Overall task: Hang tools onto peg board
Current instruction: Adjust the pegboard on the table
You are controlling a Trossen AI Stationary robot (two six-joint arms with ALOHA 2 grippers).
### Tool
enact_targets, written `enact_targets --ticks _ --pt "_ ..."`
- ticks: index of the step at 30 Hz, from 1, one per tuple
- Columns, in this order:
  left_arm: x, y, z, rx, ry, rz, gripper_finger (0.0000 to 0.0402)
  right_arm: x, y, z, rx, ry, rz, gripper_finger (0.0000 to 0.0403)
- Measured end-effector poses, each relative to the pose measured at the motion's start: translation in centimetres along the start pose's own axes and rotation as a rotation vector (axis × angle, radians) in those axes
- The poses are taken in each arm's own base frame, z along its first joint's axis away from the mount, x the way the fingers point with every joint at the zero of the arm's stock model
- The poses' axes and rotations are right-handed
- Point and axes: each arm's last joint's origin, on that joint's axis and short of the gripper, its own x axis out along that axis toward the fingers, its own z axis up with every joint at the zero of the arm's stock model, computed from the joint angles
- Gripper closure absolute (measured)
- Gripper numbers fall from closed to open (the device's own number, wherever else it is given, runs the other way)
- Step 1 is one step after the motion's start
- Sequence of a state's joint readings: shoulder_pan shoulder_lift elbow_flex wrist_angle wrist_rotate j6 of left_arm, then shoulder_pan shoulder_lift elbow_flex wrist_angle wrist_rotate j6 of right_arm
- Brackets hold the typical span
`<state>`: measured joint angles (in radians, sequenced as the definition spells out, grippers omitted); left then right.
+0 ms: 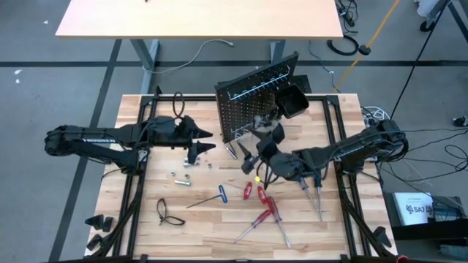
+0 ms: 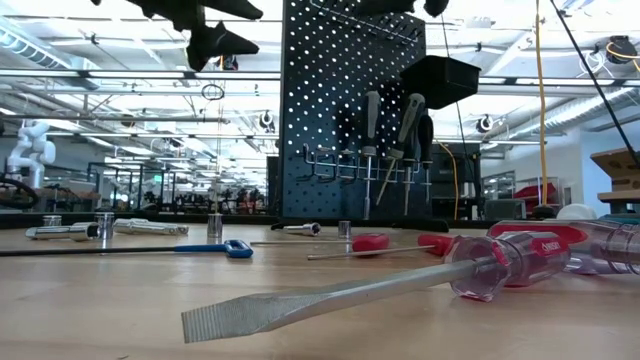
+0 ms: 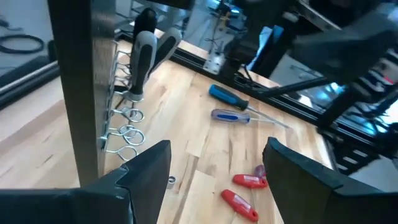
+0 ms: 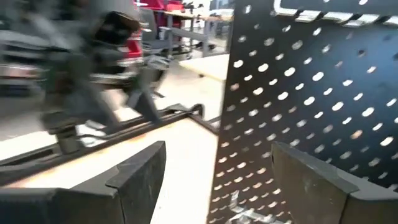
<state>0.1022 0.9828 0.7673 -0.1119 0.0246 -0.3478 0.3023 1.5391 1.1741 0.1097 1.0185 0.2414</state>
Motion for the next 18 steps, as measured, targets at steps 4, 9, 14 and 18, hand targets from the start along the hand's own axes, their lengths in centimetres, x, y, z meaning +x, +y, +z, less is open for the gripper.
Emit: enact_targets --ticks 4,9,14,18 --pt "0.6 1.0 0.7 0.033 -0.022 -0.076 0.0148 -1.4 0.9 -0.3 0.092 0.029 0.042 0.0122" --pt "2.7 2.9 1.3 0.037 -0.055 -0.130 0.0177 -2.5 1.1 -1.8 0.197 0.144 0.077 0.0142" --pt "4.8 4.2 0.8 0.022 -0.018 -0.169 0.0239 -3.0 0.9 -3.2 0.312 0.313 0.126 0.0230" --pt "5.5 4.6 0.6 0.044 -0.022 -0.166 0.0312 -3.2 0.9 -3.7 0.315 0.393 0.161 0.0360"
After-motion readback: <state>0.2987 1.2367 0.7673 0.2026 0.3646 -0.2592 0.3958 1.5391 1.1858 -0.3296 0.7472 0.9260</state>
